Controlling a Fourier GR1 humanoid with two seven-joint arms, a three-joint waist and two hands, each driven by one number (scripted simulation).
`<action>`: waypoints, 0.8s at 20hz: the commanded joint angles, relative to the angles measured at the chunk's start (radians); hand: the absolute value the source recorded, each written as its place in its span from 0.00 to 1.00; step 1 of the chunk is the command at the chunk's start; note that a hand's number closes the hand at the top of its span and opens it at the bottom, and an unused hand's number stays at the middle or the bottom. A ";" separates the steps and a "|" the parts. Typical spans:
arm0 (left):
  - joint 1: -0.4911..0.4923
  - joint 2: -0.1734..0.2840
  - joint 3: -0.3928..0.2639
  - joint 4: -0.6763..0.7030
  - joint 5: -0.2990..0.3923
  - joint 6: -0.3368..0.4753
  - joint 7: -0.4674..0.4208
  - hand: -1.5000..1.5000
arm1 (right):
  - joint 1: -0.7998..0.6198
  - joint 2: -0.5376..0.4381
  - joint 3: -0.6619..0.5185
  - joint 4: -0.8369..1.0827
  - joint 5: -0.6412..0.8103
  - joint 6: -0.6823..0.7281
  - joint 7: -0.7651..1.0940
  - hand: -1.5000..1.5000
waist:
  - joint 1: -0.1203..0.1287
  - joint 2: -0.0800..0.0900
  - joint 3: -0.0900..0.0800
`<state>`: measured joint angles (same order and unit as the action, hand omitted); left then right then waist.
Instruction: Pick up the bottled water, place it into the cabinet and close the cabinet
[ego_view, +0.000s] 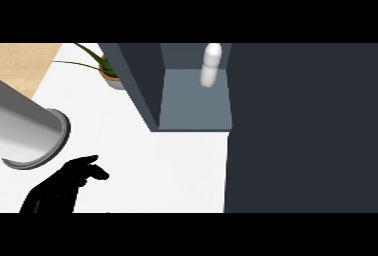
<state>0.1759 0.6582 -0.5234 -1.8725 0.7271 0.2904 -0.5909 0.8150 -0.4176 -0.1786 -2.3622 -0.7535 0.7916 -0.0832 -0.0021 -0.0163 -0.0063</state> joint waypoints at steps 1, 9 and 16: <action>0.056 0.072 0.082 -0.031 0.048 -0.048 -0.015 0.00 | 0.033 -0.014 0.009 -0.308 0.107 -0.030 0.071 1.00 | 0.004 0.000 -0.002; 0.160 0.161 0.188 -0.060 0.114 -0.119 -0.036 0.00 | -0.043 -0.037 0.135 -0.312 0.152 -0.033 0.115 1.00 | 0.023 -0.012 -0.009; 0.213 0.206 0.242 -0.091 0.172 -0.180 -0.029 0.00 | -0.198 -0.088 0.233 -0.283 0.177 -0.056 0.183 1.00 | 0.053 -0.015 -0.015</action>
<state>0.3550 0.8374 -0.3114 -1.9466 0.8699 0.1470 -0.6174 0.6530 -0.4784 0.0502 -2.3678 -0.7143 0.7892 0.0106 0.0334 -0.0276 -0.0179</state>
